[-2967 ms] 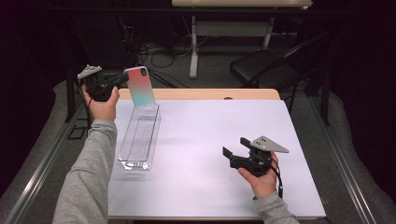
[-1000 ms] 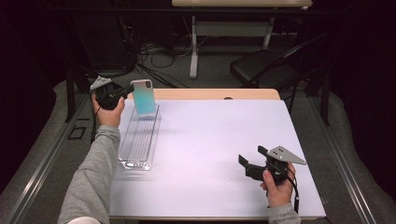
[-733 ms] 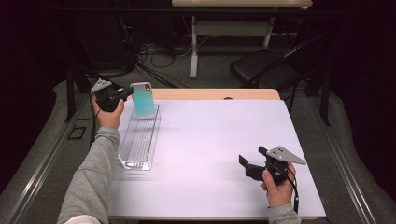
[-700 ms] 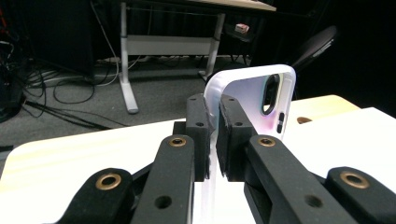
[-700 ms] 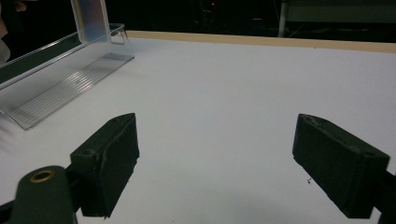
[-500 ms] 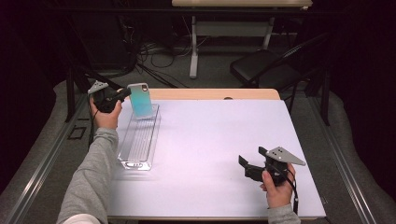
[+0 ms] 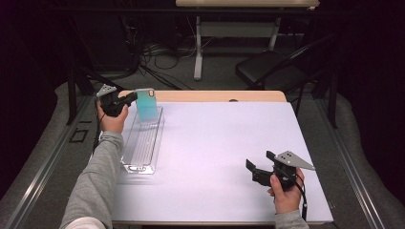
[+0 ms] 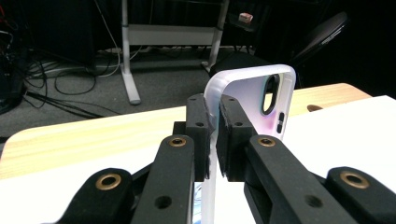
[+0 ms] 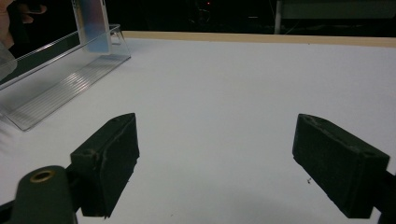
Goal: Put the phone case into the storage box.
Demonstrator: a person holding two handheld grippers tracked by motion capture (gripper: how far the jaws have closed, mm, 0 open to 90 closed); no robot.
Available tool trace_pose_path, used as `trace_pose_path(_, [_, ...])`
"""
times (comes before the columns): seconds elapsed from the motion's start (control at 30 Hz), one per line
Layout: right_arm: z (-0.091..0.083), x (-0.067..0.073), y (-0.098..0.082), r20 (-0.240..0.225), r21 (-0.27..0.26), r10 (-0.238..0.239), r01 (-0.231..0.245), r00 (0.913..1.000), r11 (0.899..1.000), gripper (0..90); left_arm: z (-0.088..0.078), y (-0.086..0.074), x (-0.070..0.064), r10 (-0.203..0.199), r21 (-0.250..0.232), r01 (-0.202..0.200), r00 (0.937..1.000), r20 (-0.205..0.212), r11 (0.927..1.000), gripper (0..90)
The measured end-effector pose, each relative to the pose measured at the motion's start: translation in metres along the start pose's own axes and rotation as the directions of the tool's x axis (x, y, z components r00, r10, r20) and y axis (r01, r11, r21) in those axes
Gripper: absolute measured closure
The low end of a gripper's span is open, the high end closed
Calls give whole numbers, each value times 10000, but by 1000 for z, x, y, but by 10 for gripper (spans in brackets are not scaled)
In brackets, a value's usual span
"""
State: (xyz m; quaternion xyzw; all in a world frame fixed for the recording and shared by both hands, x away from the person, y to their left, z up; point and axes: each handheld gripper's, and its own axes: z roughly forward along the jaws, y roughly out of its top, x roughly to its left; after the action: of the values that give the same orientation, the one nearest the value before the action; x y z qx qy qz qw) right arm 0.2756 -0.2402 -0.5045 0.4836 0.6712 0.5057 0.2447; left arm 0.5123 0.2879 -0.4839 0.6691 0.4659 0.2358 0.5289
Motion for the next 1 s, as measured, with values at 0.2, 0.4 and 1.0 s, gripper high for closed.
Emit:
trace_pose_path(0.2, [-1, -2, -1, 48, 16, 24, -24, 10000, 10000, 142, 4, -2, -1, 99, 137, -99, 9999, 31, 9999, 842])
trace_pose_path(0.4, [-1, -1, -1, 41, 59, 15, -16, 10000, 10000, 142, 8, -5, -1, 218, 307, -218, 9998, -3, 9993, 842])
trace_pose_path(1.0, [0, -1, -1, 70, 64, -56, 55, 10000, 10000, 142, 12, -7, 0, 419, 232, -419, 9991, -6, 9989, 842])
